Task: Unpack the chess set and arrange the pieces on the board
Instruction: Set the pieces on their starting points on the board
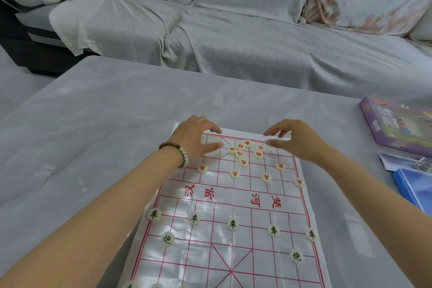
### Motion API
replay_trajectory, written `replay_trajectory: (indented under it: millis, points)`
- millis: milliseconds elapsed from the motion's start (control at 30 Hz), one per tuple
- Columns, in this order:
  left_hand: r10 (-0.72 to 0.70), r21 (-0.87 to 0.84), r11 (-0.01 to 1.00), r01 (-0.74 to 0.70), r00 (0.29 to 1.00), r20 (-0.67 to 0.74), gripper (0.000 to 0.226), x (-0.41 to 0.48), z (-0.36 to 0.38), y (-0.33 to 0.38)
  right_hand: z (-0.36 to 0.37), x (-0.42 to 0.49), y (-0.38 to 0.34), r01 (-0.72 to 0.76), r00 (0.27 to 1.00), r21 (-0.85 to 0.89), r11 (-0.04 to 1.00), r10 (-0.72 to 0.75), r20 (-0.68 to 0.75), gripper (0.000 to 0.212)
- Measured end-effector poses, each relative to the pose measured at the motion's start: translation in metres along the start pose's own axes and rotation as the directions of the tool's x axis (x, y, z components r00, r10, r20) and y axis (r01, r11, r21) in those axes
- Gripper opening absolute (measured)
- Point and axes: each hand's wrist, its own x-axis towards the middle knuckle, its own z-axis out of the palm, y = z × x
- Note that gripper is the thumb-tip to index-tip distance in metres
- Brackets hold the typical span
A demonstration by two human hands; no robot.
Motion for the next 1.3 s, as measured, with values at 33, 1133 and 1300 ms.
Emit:
replay_trajectory:
  millis: [33,1133,1300]
  points:
    - [-0.008,-0.01,1.0,0.008,0.999,0.037,0.037,0.001,0.004,0.005,0.003,-0.003,0.002,-0.004,1.0,0.003,1.0,0.004,0.012,0.017]
    - [0.032,-0.15,0.988,-0.031,0.999,0.009,0.021,0.016,0.016,0.02,0.03,-0.007,-0.003,0.064,0.997,0.144,0.987,-0.058,-0.047,0.012]
    - [-0.154,-0.151,0.978,0.142,0.985,-0.074,0.017,0.01,-0.006,-0.028,0.045,0.001,-0.03,0.086,0.996,0.055,0.995,-0.086,0.016,0.023]
